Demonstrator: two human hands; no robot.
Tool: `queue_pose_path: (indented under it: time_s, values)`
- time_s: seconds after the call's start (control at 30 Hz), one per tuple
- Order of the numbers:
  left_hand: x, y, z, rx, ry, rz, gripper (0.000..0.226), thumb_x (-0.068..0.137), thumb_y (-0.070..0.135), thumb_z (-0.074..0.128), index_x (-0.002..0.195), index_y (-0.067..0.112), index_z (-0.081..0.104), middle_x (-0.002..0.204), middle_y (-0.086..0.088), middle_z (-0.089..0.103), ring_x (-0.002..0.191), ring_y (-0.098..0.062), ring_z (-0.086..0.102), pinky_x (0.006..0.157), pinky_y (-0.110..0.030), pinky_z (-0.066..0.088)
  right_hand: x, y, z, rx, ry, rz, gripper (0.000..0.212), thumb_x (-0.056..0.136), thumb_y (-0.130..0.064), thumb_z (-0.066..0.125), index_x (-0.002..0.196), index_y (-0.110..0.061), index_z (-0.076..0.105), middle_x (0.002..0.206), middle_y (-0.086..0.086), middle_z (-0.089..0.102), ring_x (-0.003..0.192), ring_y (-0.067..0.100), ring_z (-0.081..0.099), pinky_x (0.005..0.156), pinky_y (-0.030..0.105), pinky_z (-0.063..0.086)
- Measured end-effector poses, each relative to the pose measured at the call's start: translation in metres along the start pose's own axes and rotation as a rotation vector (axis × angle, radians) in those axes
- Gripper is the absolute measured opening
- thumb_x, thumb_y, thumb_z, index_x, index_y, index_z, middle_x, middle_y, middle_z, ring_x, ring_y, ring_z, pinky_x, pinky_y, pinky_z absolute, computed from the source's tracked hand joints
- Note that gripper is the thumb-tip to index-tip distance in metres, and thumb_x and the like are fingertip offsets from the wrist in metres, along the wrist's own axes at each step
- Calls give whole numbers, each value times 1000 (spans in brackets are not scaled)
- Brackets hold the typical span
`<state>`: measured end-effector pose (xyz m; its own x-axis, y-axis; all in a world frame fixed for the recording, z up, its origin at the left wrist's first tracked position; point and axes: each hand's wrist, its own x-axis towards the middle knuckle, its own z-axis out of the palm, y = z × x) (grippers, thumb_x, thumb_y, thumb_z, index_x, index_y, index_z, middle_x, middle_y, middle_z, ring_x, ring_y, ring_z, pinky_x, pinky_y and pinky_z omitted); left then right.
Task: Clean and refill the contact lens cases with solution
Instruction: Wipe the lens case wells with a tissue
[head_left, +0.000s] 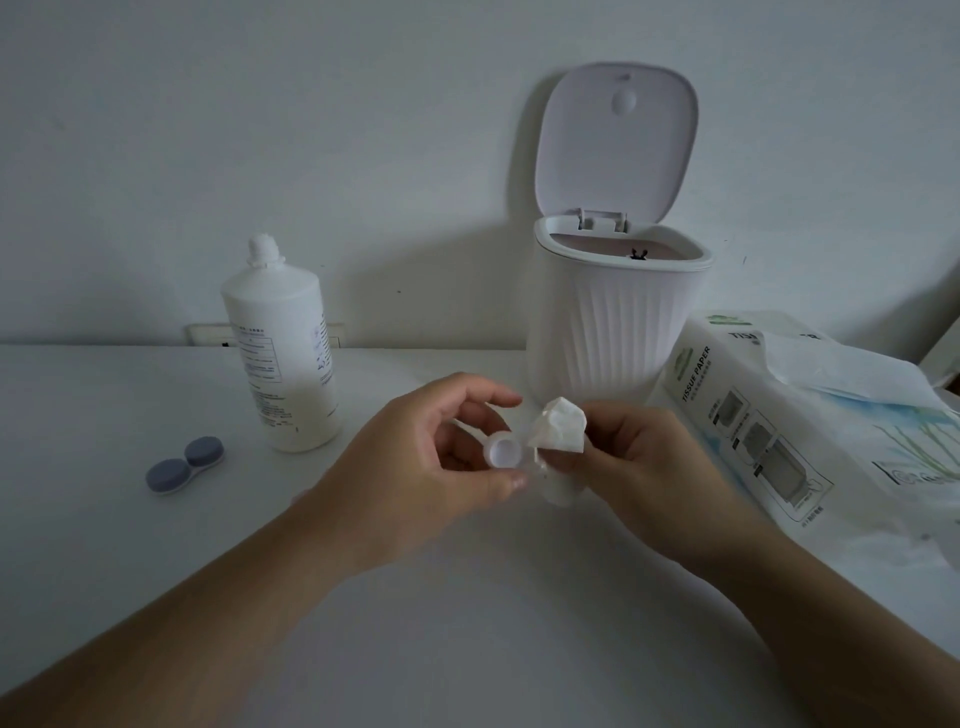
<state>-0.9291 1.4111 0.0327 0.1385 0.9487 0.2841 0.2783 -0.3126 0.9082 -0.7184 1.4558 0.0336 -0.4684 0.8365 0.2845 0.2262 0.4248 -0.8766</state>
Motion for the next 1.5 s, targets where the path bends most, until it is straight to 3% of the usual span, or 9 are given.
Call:
queue_pose_path:
  time_s: [0.13,0.2,0.4,0.57,0.7,0.87,1.07,1.27,1.5]
  values:
    - [-2,-1,3,226,127,143,34,76,21,88,99,40,73,85,12,72,77,-7,70,75,-15,52,1,0,-2,31,13,60,14,91,-30,69,83,-21,76,76,12,72,61,6,57,56,16,43]
    - [-3,2,2,274,151,172,29,81,18,84,102,36,75,89,15,73,84,-5,71,78,-10,49,0,0,-3,59,-21,78,11,93,-22,69,85,-20,77,79,12,74,65,7,64,58,14,47]
    - [-3,5,1,390,52,229,27,92,21,70,118,26,74,105,19,72,101,0,65,82,-9,47,-3,-3,0,94,-238,108,21,89,-28,66,85,-8,72,76,17,69,67,18,61,62,31,48]
    - [-3,7,-1,311,128,225,29,72,15,89,92,32,76,84,13,72,81,-8,68,74,-9,47,-2,-4,-2,120,-124,100,24,84,-26,63,82,-4,72,68,9,69,57,12,55,52,20,45]
    - [-8,8,10,332,136,282,27,68,21,93,80,18,69,80,13,69,76,-12,67,67,-14,49,-1,-6,-1,218,-61,102,25,86,-28,62,78,-7,73,68,8,68,54,11,52,53,18,44]
    - [-5,5,8,331,156,289,21,76,12,87,92,16,73,79,12,68,79,-10,67,74,-11,47,-1,-3,-3,149,-93,133,21,84,-31,64,82,-13,75,69,6,72,57,11,59,53,20,48]
    - [-3,4,-1,382,54,236,29,83,17,82,107,31,75,96,17,73,91,-7,69,80,-13,50,-4,-1,-1,17,-243,131,35,81,-42,67,83,-7,72,68,13,66,59,19,55,55,35,43]
    - [-8,9,2,266,172,244,29,67,25,93,83,34,71,81,21,72,75,-4,69,67,-6,46,-2,-4,-3,130,-104,75,19,87,-25,65,77,-12,74,67,5,70,54,11,57,54,21,46]
    - [-7,8,5,296,255,283,24,73,23,91,82,28,70,78,15,71,74,-10,67,66,-8,46,1,-8,-4,111,120,-1,13,93,-10,66,85,-10,77,67,5,72,53,5,55,54,13,45]
